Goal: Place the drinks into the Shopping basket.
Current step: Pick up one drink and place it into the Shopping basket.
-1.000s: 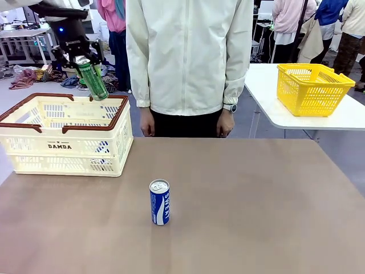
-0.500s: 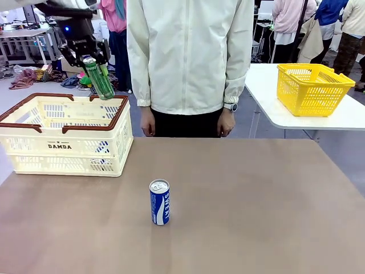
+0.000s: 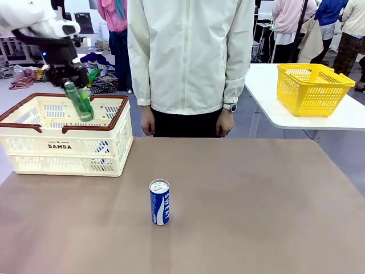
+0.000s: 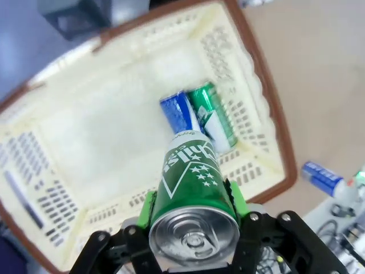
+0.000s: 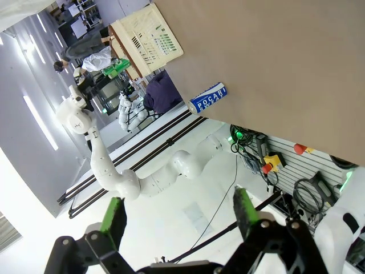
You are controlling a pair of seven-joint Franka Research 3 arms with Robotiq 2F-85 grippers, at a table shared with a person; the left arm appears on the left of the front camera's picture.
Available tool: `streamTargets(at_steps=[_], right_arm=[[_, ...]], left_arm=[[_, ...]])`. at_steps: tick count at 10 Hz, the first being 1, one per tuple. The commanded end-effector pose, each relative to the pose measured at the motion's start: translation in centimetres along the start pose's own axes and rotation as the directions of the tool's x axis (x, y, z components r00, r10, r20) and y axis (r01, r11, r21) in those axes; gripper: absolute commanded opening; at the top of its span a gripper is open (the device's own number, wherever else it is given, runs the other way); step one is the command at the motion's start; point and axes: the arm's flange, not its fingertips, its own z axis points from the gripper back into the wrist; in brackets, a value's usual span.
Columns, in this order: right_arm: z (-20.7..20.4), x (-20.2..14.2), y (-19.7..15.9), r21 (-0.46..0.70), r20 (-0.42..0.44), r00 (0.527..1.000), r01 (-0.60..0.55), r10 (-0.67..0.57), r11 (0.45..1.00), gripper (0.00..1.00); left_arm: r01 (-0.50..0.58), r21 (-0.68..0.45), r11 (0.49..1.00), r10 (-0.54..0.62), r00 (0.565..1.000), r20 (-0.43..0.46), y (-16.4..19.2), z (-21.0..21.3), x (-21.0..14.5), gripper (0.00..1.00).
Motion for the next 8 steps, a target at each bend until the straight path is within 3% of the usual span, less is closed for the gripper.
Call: streamTargets(at_steps=[1,3,4,6,8], right_arm=[[0.0,-0.3,0.2,-0.015,0.006,1.000,0.018,-0.018,1.000,1.00],[0.0,-0.3,0.2,-0.015,0.006,1.000,0.018,-0.018,1.000,1.00],[0.0,-0.3,0.2,-0.015,0.006,1.000,0.018,-0.018,1.000,1.00],[0.0,-0.3,0.2,-0.015,0.006,1.000,0.018,-0.018,1.000,1.00],[0.0,-0.3,0.2,-0.015,0.006,1.000,0.018,-0.018,1.000,1.00]], left_arm=[[-0.047,0.012,0.999,0.047,0.999,0.010,-0.4,-2.1,-3.3,0.00],[-0.161,0.068,0.985,0.160,0.987,0.013,0.5,-5.0,-5.0,0.00],[-0.152,0.044,0.987,0.152,0.988,0.010,0.9,-6.3,-5.4,0.00],[-0.187,0.182,0.965,0.188,0.982,0.011,1.5,-8.8,-5.3,0.00],[-0.161,0.183,0.970,0.166,0.986,-0.014,2.4,-10.6,-4.5,0.00]])
